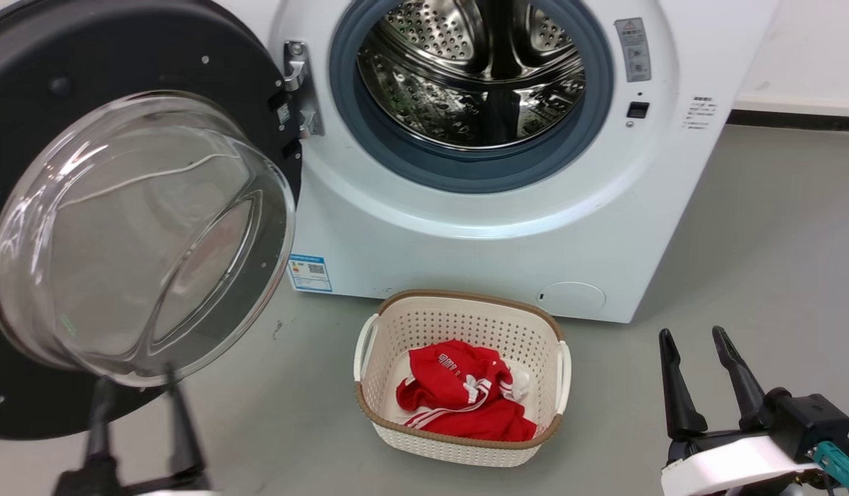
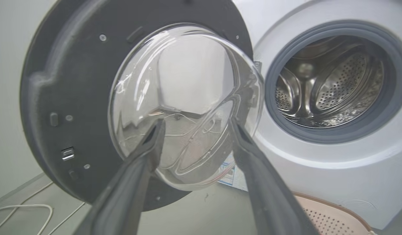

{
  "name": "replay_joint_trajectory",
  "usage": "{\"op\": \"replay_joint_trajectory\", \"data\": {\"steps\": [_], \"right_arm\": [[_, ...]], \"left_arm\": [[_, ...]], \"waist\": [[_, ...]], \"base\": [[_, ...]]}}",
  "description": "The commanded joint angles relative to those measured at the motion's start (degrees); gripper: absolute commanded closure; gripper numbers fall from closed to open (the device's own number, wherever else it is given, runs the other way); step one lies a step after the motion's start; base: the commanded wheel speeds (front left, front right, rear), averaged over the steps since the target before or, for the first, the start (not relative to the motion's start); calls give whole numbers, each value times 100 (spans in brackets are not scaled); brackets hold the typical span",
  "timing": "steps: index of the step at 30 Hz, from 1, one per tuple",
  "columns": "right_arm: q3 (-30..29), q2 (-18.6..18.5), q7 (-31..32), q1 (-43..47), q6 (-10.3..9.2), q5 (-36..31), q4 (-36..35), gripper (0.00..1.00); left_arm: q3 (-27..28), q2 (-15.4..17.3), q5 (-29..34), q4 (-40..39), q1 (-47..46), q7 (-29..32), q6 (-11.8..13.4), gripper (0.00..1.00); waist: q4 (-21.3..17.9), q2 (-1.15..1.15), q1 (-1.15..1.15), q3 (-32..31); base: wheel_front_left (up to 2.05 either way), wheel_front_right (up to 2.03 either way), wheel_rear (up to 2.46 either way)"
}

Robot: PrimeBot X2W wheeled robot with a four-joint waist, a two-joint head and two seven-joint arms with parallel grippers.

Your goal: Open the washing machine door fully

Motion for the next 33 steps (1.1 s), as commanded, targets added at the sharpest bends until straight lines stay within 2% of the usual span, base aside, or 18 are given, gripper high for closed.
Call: {"op": "replay_joint_trajectory", "data": {"steps": [1,8,16,22,33], "right_arm": [[-12,5,-37,-32,-3,-70,-43,0],[-37,5,-45,-87,-3,-305,-216,0],[-66,5,-31,-11,-2,-541,-304,0],[7,6,-38,35,-2,-454,-158,0],[32,6,-64,-22,-2,-433,-70,0]], "left_arm": [[-157,-36,142,-82,-193,-11,-103,0],[-567,-113,448,-79,-650,-11,-398,0],[-806,-128,603,437,-977,-11,-609,0],[-837,-174,532,735,-944,-11,-576,0],[-817,-214,607,766,-942,-11,-537,0]], "waist": [[-80,0,0,-12],[-330,0,0,-11],[-620,0,0,18],[-712,0,0,28],[-673,0,0,39]], "base": [[0,0,0],[0,0,0],[0,0,0],[0,0,0],[0,0,0]]}}
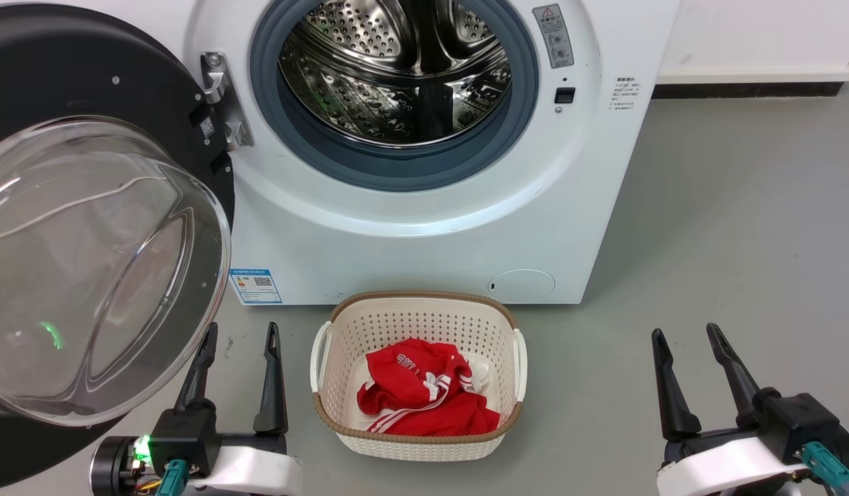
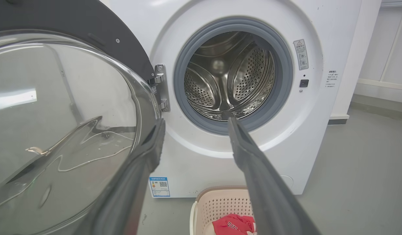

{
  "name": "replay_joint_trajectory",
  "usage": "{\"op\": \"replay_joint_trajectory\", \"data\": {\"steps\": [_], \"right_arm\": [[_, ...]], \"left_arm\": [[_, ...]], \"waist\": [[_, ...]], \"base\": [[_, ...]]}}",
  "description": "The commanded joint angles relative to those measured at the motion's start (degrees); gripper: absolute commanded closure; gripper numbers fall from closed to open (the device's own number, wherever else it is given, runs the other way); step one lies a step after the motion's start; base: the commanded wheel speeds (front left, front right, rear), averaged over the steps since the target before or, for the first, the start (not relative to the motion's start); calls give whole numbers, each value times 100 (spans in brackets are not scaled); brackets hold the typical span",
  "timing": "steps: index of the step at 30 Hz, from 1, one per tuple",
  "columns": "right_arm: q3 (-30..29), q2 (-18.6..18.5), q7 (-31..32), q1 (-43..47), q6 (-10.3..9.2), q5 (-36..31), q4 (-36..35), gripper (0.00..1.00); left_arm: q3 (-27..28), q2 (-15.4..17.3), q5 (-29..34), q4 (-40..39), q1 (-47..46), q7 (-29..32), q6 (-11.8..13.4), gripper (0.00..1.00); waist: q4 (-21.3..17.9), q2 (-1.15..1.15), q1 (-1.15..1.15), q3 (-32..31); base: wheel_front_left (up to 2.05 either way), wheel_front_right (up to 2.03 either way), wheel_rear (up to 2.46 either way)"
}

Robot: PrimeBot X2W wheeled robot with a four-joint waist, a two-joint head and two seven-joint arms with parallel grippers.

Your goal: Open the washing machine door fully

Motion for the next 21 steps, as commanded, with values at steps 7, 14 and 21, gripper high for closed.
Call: {"op": "replay_joint_trajectory", "data": {"steps": [7,14,21], "right_arm": [[32,7,-35,9,-3,42,36,0],[32,1,-8,7,0,40,51,100],[36,-23,95,47,0,617,187,100]], "left_arm": [[35,-15,52,-6,29,-11,11,0],[45,-18,34,-6,21,0,-3,100],[108,-28,-539,240,9,156,-55,100]], "waist": [[8,0,0,-34],[16,0,0,-38],[21,0,0,-38]], "base": [[0,0,0],[0,0,0],[0,0,0]]}}
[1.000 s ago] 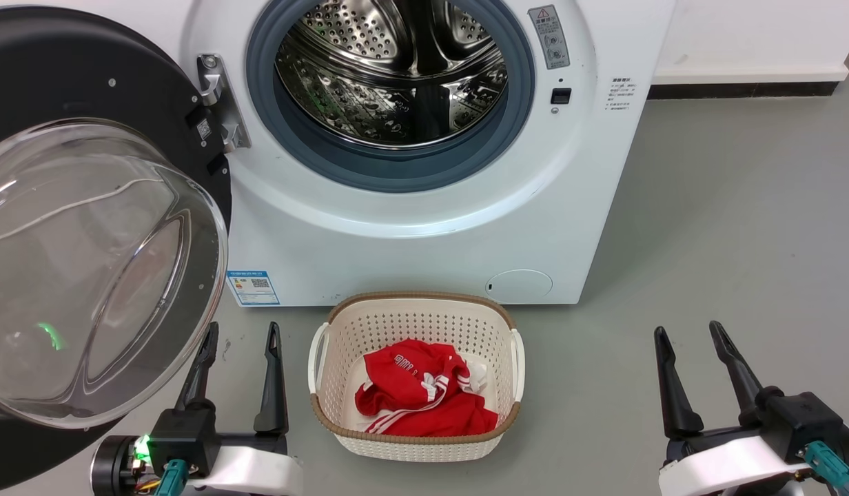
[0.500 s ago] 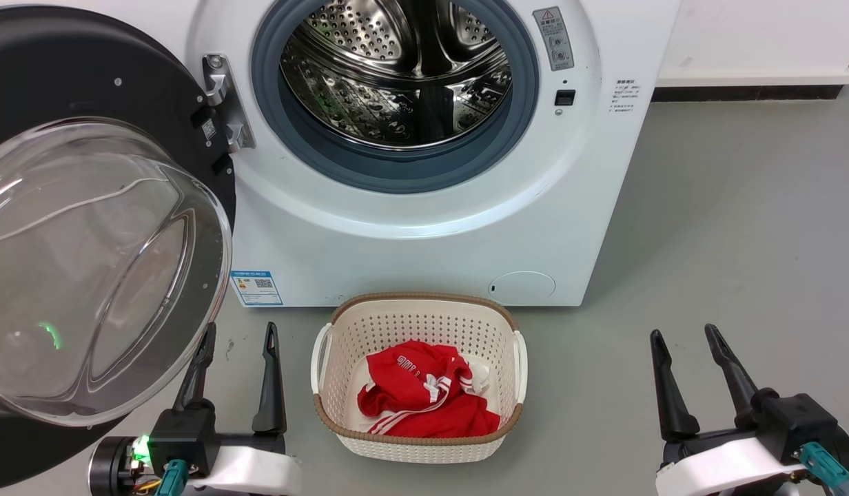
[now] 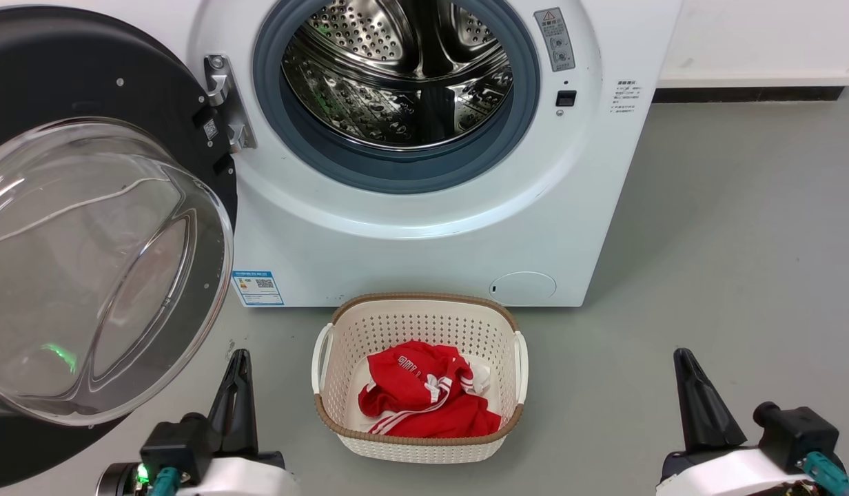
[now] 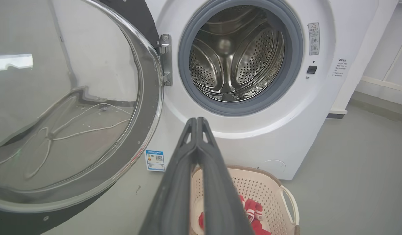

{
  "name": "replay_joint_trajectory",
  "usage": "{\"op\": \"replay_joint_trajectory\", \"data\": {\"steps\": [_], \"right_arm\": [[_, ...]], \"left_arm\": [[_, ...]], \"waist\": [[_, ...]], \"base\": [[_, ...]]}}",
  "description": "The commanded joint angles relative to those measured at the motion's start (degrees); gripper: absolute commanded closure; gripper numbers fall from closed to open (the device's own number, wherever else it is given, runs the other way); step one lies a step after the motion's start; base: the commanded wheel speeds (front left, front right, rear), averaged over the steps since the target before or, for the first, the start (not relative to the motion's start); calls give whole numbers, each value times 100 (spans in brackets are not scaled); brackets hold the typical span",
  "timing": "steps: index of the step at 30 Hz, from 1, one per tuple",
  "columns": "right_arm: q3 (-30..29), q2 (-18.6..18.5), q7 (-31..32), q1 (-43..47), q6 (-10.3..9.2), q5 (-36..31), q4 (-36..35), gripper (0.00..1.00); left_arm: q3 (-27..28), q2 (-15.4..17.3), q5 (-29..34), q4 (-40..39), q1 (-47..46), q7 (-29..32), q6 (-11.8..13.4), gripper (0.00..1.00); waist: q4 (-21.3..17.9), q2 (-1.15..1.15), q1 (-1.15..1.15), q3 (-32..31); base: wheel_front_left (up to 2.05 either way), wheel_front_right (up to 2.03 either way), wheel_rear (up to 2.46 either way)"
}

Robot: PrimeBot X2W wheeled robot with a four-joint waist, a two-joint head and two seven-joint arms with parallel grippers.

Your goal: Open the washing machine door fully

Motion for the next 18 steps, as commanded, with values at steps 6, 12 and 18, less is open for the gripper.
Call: {"op": "replay_joint_trajectory", "data": {"steps": [6,12,18], "right_arm": [[-25,-68,152,-173,0,923,-9,100],[-43,-98,276,-249,0,1593,46,100],[-65,-122,396,-312,-1,2210,92,100]], "left_arm": [[99,5,-885,23,-205,196,-85,100],[155,3,-1551,102,-269,350,-150,100],[209,1,-2172,178,-335,497,-209,100]], "waist": [[8,0,0,0],[15,0,0,1],[22,0,0,1]], "base": [[0,0,0],[0,0,0],[0,0,0]]}}
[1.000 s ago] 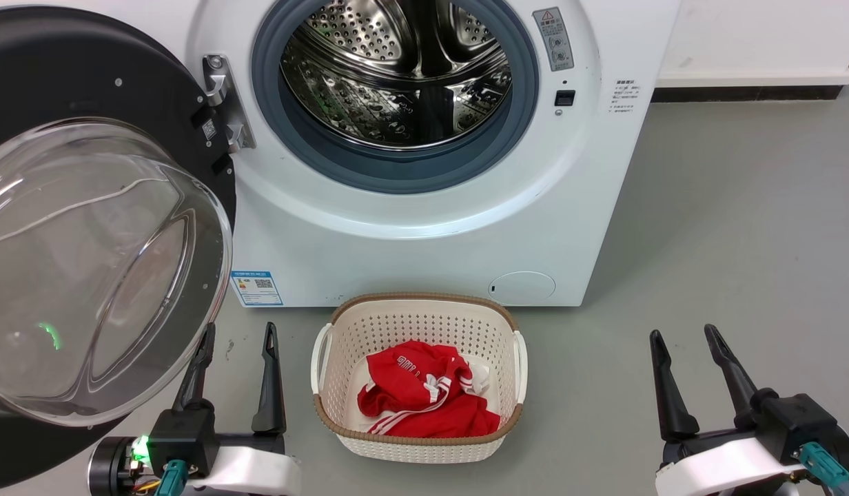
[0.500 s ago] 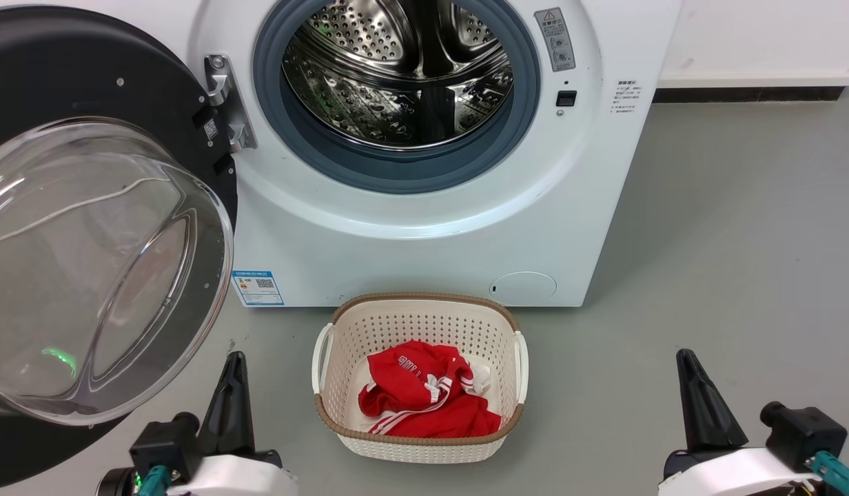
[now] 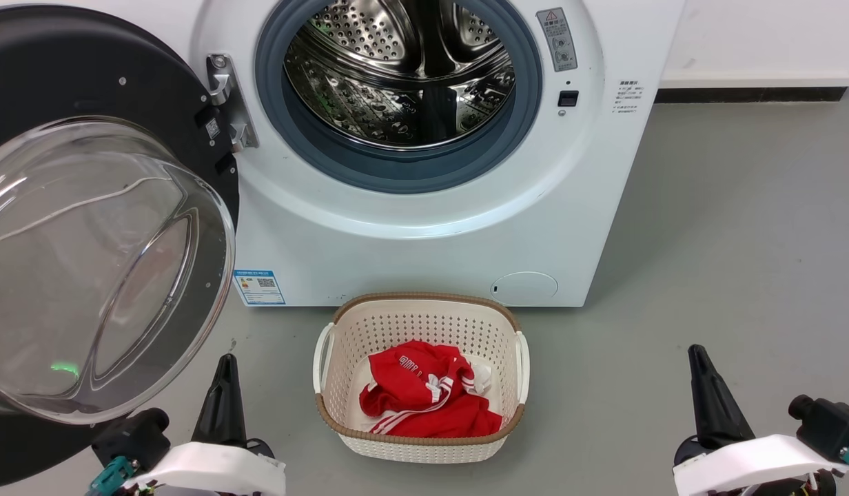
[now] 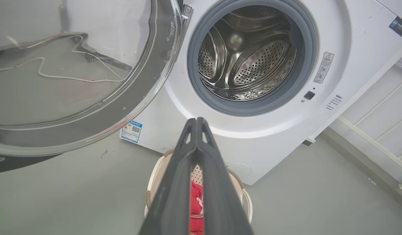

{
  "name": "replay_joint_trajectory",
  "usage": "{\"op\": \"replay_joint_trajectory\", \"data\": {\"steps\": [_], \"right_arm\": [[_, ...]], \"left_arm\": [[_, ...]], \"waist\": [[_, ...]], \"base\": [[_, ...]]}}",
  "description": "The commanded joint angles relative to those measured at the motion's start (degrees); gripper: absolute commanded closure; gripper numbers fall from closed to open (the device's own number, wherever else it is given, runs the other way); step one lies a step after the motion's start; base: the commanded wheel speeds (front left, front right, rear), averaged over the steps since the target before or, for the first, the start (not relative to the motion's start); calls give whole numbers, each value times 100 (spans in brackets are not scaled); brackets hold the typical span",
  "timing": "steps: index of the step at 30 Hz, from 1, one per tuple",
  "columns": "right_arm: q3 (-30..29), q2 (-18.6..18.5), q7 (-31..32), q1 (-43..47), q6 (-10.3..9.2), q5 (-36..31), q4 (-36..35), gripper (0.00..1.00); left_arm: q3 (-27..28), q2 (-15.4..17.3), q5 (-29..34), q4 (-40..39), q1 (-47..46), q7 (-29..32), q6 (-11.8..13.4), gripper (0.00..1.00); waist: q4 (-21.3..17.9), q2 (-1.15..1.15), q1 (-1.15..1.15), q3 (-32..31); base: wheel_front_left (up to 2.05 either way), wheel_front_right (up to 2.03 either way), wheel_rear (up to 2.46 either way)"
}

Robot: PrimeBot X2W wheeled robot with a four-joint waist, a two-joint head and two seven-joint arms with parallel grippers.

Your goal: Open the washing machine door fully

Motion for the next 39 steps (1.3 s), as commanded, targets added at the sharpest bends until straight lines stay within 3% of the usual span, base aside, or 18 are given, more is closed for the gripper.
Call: {"op": "replay_joint_trajectory", "data": {"steps": [1,39], "right_arm": [[-19,-50,39,-180,-1,272,-53,100],[-210,-107,692,-472,-1,3208,176,100]], "left_arm": [[40,9,-266,-40,-192,57,-45,100],[316,-1,-3282,351,-511,786,-338,100]], "waist": [[2,0,0,0],[46,0,0,1]], "base": [[0,0,0],[0,0,0]]}}
